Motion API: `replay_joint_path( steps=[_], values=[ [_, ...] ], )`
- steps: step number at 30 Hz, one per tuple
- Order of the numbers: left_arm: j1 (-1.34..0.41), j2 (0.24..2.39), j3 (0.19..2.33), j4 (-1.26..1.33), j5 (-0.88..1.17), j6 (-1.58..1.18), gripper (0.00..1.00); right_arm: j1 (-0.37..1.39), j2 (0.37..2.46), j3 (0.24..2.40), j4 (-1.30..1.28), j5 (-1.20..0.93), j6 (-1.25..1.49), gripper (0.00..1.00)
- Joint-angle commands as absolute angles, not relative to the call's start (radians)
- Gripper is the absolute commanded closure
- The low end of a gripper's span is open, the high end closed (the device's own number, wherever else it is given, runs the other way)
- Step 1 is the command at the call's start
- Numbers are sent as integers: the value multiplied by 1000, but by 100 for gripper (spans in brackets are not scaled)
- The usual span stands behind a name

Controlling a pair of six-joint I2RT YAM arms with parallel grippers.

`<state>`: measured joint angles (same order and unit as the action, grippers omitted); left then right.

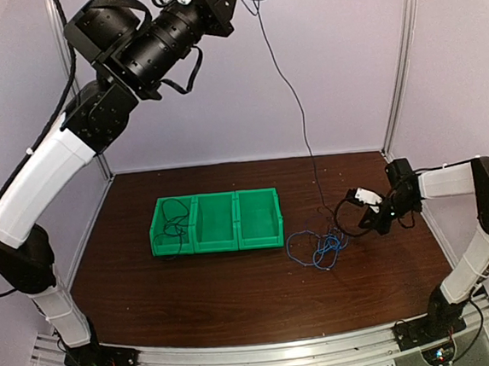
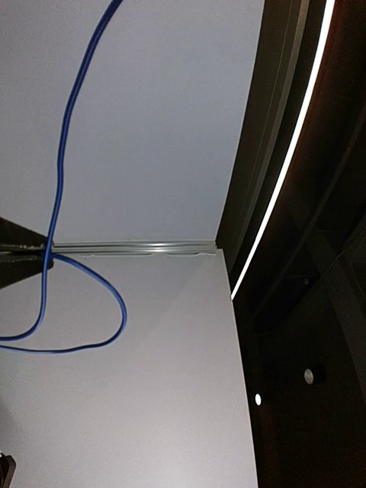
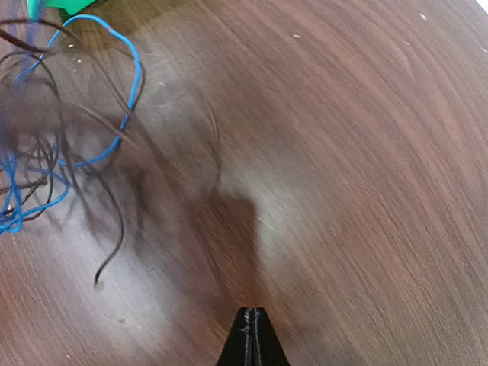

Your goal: Untangle the cables

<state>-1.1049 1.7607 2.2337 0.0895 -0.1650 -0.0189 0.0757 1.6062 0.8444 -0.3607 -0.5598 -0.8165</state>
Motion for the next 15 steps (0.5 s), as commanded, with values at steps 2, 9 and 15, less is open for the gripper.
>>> replay_joint_path(
  steps=[2,9,15],
  values=[
    [-1103,1683,2287,94,-191,64,100,-112,1562,823,-404,-533,-868,100],
    [-1102,1609,2291,117,-312,158,100,-252,1594,866,-481,-580,-921,97],
    [-1104,1602,2214,68,-277,84,100,-82,1316,932,-621,-850,-866,49]
  ],
)
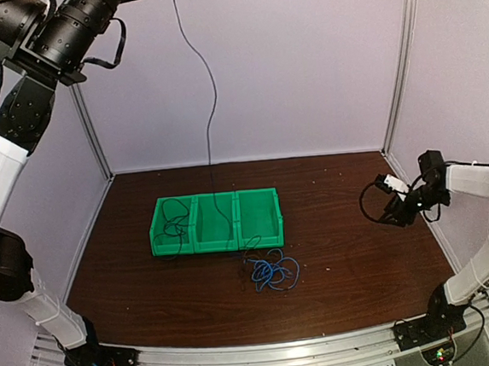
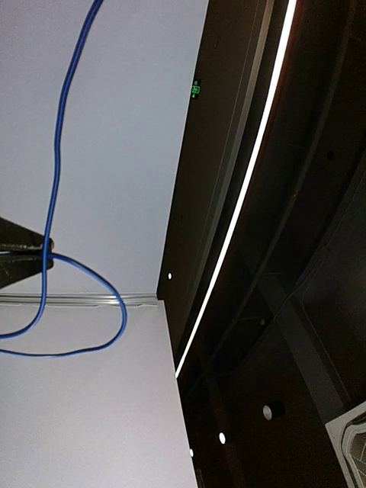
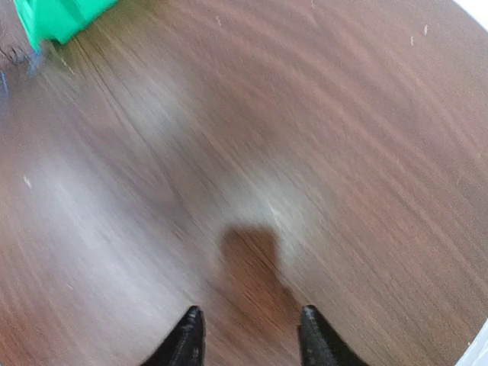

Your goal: Untangle the cables

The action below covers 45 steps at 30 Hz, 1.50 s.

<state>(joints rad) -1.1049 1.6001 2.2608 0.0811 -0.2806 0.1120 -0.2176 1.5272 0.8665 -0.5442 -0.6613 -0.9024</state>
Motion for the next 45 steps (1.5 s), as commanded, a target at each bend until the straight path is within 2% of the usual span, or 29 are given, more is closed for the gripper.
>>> replay_joint_path(
  steps=[1,3,6,10,15,23,29,31,33,34,36,39,42,45],
  values=[
    [-1104,1606,2205,62,-271,71,100,-19,1266,932,-582,-834,-832,40],
    [-1104,1615,2202,48,-263,55,100,149,1167,925,-485,-786,-749,27],
    [-1104,1625,2203,38,-265,51,100,341,1151,938,-380,-754,-662,17],
    [-1103,1619,2230,36,-315,102,100,502,1287,1012,-341,-763,-601,17],
    [-1104,1582,2228,60,-395,177,100,703,1465,1072,-312,-675,-656,15],
    [-1104,1488,2118,78,-426,170,100,861,1733,1199,-211,-598,-679,11],
    [-1104,1447,2114,83,-451,212,100,912,1950,1297,-212,-487,-673,22],
    [-1104,1435,2114,84,-457,226,100,914,1984,1297,-228,-472,-680,32],
    [-1104,1424,2115,88,-468,238,100,913,1996,1289,-256,-451,-690,52],
    [-1104,1418,2115,97,-478,248,100,913,1997,1283,-277,-442,-695,59],
    [-1104,1412,2135,109,-486,275,100,910,1982,1259,-314,-420,-704,69],
    [-1104,1410,2199,133,-502,326,100,903,1935,1194,-354,-381,-731,79],
    [-1104,1412,2260,164,-503,377,100,892,1874,1082,-366,-295,-769,84],
    [-1104,1405,2286,200,-502,414,100,840,1820,985,-370,-234,-789,84]
  ],
)
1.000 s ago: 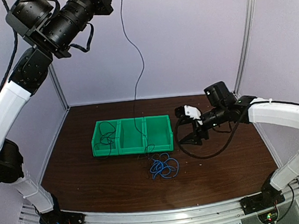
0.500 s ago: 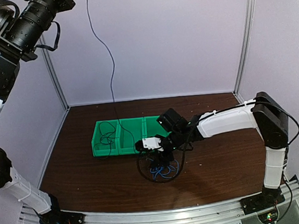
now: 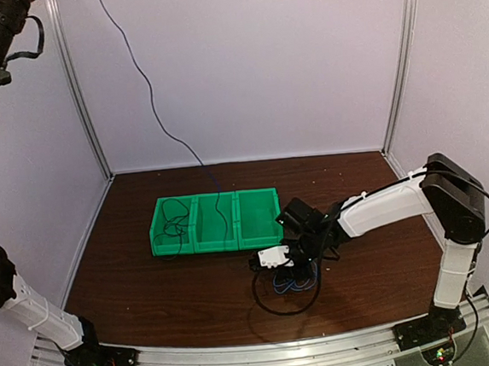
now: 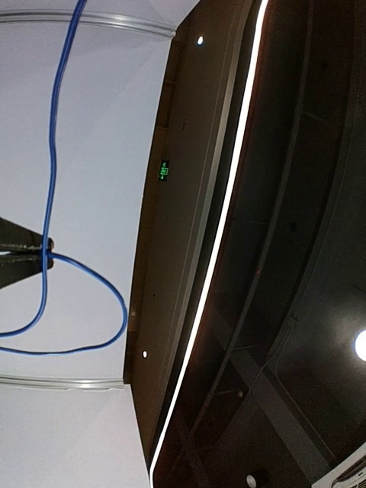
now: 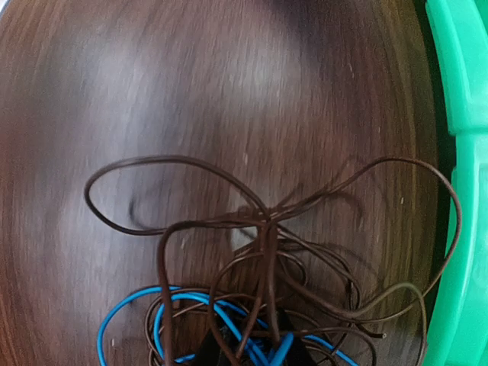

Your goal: Untangle the cables

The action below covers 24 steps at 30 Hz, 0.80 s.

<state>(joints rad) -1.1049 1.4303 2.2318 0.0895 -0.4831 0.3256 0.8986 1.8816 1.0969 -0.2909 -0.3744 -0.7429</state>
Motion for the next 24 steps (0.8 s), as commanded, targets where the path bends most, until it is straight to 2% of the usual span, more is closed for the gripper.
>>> replay_joint_path(
  steps=[1,7,14,18,24],
  values=[
    [-1104,1402,2286,213,-508,423,100,812,1805,961,-375,-231,-791,84],
    [-1104,1388,2230,220,-555,452,100,654,1714,895,-406,-253,-788,81],
    [-1102,1465,2191,106,-776,553,100,635,1591,960,-518,-363,-709,43],
    [-1044,1487,2160,16,-850,533,100,635,1505,1005,-617,-450,-694,32],
    [-857,1483,2156,-226,-740,284,100,634,1363,1032,-722,-477,-691,21]
  ],
)
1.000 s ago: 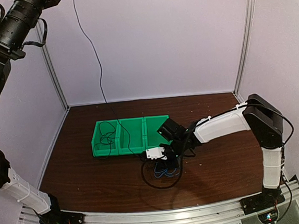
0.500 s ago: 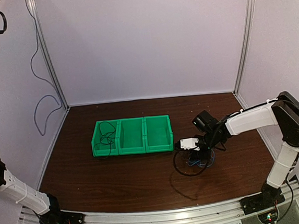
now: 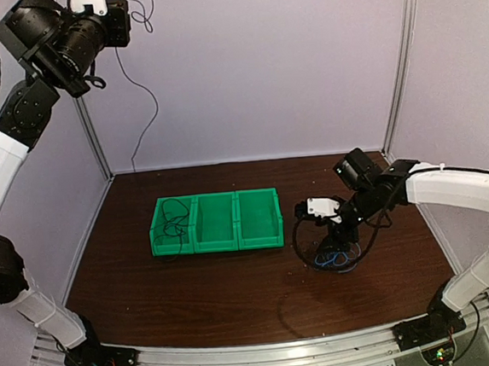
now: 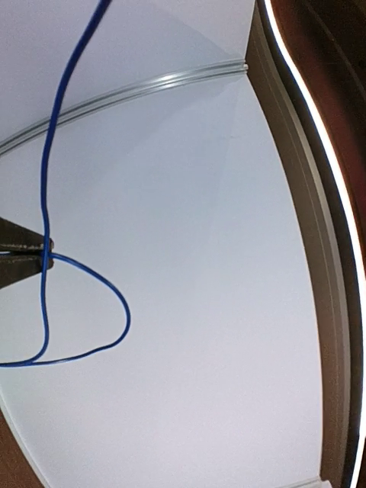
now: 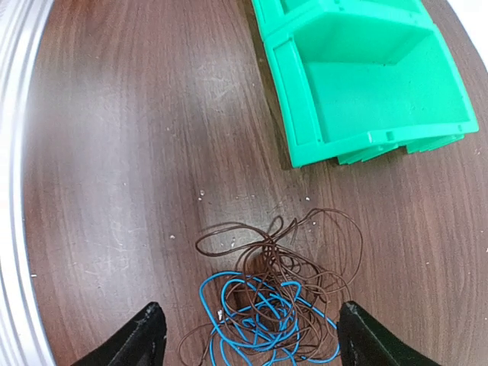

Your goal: Untangle the cables

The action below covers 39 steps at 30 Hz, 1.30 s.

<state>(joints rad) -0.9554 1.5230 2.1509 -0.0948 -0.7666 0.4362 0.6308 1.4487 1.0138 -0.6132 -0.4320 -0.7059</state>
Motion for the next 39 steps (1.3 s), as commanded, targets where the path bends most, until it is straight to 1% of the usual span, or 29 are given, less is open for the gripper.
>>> replay_joint_path(
  steps=[1,12,20,26,30,34,39],
  values=[
    [-834,1487,2154,-243,-719,265,100,634,1340,1027,-727,-469,-688,21],
    [-679,1521,2067,-314,-566,103,100,527,1157,913,-692,-420,-679,18],
    [-624,1513,2043,-329,-522,52,100,490,1100,818,-629,-426,-651,19],
    [-590,1461,1856,-324,-481,-22,100,482,1103,779,-594,-437,-640,19],
    [-569,1439,1715,-302,-396,-101,100,482,1103,756,-577,-437,-637,19],
    [-569,1458,1634,-301,-285,-150,100,480,1102,730,-556,-437,-631,19],
    [-568,1453,1514,-296,-304,-197,100,470,1086,686,-514,-442,-615,19]
  ],
)
